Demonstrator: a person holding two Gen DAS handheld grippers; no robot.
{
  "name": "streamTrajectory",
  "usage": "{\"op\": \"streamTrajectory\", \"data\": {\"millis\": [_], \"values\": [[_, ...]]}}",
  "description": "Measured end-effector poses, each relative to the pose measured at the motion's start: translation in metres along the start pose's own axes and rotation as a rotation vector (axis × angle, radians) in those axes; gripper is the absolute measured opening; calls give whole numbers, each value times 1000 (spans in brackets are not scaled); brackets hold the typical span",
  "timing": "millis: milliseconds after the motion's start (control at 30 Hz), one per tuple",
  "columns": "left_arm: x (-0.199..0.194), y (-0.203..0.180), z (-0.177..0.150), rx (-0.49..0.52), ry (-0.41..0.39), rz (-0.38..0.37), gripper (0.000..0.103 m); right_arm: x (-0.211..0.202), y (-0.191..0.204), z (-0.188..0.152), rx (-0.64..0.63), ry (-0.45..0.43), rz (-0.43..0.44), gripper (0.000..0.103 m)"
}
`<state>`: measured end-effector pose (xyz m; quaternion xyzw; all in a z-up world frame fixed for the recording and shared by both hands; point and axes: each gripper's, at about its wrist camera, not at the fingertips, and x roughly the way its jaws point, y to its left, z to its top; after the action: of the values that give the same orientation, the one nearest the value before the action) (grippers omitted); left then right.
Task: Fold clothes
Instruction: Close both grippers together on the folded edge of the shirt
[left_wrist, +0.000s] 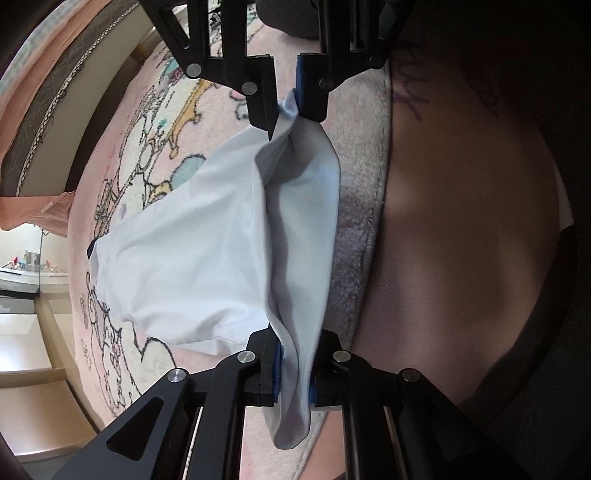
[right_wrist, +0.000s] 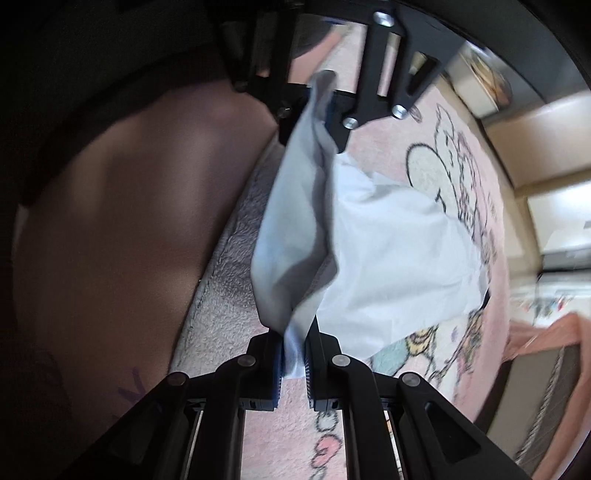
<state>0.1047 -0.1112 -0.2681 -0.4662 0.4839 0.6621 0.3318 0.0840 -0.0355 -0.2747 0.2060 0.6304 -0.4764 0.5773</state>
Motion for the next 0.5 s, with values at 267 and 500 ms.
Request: {"op": "streamTrajectory", "data": {"millis": [267, 500], "values": [[-31, 49, -3, -65, -88, -76, 8, -23, -43, -9, 101, -59, 160, 8], [-30, 102, -6, -176, -125, -126, 8, -28, -93, -18, 212, -134, 315, 8]]}}
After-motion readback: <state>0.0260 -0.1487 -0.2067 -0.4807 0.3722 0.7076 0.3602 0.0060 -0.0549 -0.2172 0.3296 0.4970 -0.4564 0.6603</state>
